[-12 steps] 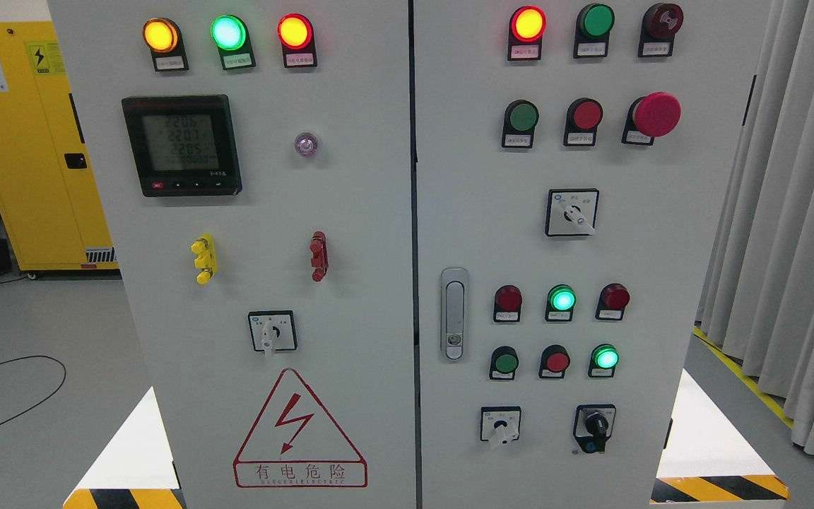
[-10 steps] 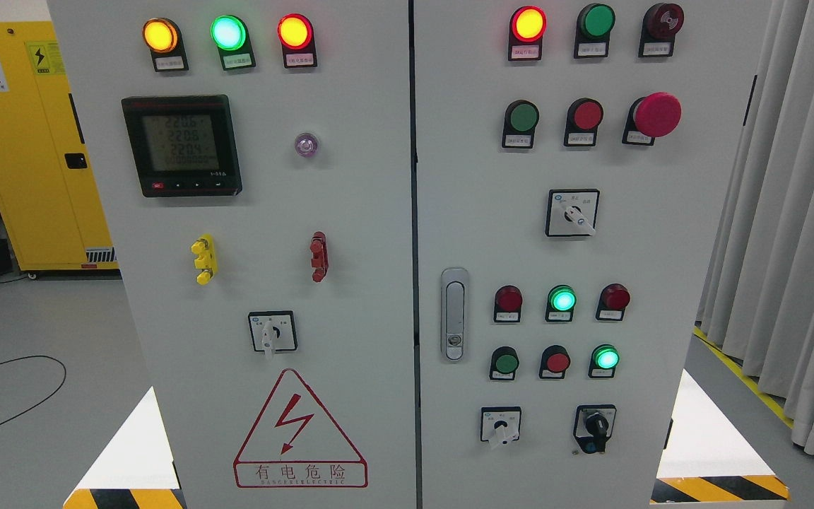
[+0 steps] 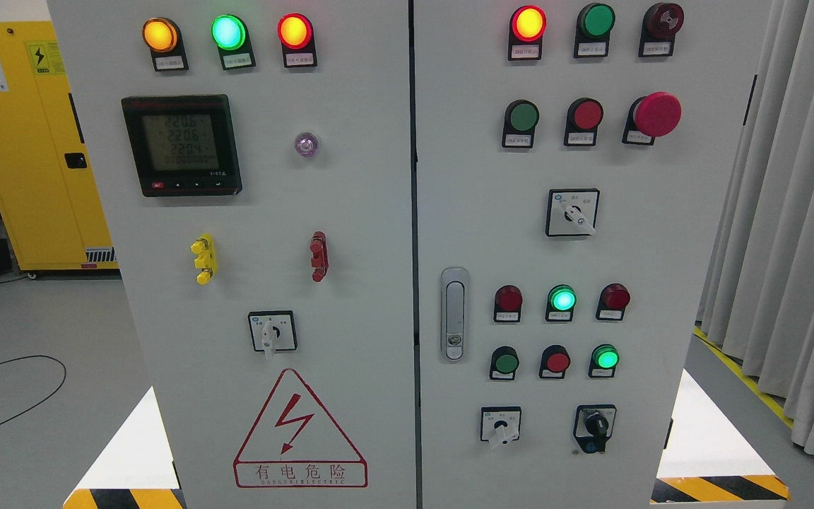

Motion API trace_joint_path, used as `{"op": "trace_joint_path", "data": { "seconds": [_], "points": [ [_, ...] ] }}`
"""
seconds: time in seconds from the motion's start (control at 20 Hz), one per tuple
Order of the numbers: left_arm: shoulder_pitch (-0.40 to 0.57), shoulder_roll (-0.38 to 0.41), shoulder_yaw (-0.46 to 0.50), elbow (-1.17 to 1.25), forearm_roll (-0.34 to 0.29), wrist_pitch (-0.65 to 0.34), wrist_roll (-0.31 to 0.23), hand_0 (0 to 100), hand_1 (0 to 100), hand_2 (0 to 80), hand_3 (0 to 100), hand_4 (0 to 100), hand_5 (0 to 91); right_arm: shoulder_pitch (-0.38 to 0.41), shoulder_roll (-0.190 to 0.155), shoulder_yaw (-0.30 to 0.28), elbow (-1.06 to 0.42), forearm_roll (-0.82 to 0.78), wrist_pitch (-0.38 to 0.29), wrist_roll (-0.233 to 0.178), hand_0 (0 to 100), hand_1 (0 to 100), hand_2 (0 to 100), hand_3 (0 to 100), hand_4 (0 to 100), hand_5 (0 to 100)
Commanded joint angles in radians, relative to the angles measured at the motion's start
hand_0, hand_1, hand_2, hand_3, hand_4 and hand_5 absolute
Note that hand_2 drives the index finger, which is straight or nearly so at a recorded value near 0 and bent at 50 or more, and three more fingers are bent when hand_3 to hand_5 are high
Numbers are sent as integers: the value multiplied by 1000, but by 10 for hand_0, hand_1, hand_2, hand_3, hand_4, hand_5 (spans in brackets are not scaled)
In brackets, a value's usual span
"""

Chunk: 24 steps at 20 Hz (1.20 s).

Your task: Turn on light switch 1

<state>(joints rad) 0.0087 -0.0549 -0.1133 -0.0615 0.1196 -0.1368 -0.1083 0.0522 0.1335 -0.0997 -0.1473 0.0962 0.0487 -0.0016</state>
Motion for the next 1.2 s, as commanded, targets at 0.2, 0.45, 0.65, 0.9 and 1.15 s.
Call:
{"op": "trace_joint_path", "data": {
  "seconds": [0.2,0.45,0.65,0.9,1.15],
  "points": [
    [112,43,4,-334,-1,0,24,307,54,0,0,0,0,0,0,0,0,-1,0,0,0,500,40,0,0,0],
    [129,87,38,-558,-1,-15,73,308,74,0,0,0,0,0,0,0,0,0,0,0,0,500,40,0,0,0],
    [189,81,84,-793,-12,-60,76,320,101,0,159,164,0,0,0,0,0,0,0,0,0,500,40,0,0,0],
    [270,78,84,-1096,-21,-70,146,363,197,95,297,425,282,0,0,0,0,-1,0,0,0,500,40,0,0,0],
    [287,75,83,-1372,-21,-81,237,285,338,233,393,609,518,0,0,0,0,0,0,0,0,500,40,0,0,0]
  ]
}}
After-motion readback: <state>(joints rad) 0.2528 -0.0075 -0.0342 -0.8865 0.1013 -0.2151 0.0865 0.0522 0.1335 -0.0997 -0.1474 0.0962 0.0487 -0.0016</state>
